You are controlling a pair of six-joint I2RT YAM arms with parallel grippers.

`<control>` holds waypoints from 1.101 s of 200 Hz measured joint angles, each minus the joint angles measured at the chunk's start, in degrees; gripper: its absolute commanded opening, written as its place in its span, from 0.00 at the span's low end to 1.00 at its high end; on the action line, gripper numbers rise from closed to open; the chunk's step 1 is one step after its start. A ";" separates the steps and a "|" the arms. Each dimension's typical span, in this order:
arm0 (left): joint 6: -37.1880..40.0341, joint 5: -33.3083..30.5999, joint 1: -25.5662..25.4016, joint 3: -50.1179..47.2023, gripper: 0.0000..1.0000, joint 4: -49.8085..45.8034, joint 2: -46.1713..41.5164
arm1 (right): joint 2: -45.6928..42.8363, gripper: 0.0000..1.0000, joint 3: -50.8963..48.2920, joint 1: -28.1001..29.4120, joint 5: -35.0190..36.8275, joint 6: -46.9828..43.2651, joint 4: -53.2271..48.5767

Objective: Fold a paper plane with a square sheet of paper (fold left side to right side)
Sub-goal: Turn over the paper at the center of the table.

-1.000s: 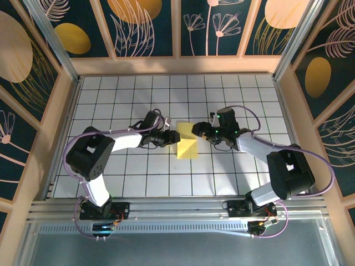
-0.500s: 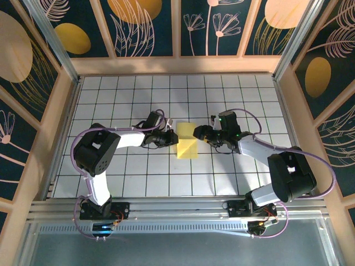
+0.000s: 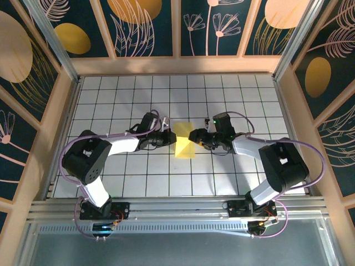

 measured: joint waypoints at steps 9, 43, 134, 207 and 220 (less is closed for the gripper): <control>-0.61 -0.20 0.00 -0.76 0.00 0.50 -0.85 | 0.66 0.61 0.00 0.28 -0.04 0.42 0.87; -2.60 -0.79 0.00 -1.97 0.00 3.10 -3.02 | 3.10 0.61 0.00 0.74 -0.61 2.51 3.80; -4.90 -0.76 0.00 -3.04 0.00 5.90 -3.15 | 8.04 0.59 0.00 1.38 -2.58 8.55 14.12; -5.31 -0.98 0.00 -3.04 0.00 5.68 -3.08 | 10.08 0.56 -0.42 1.40 -3.65 13.44 22.84; -5.38 -1.03 0.00 -3.04 0.00 5.46 -2.97 | 10.10 0.54 -0.63 1.44 -3.67 13.88 23.67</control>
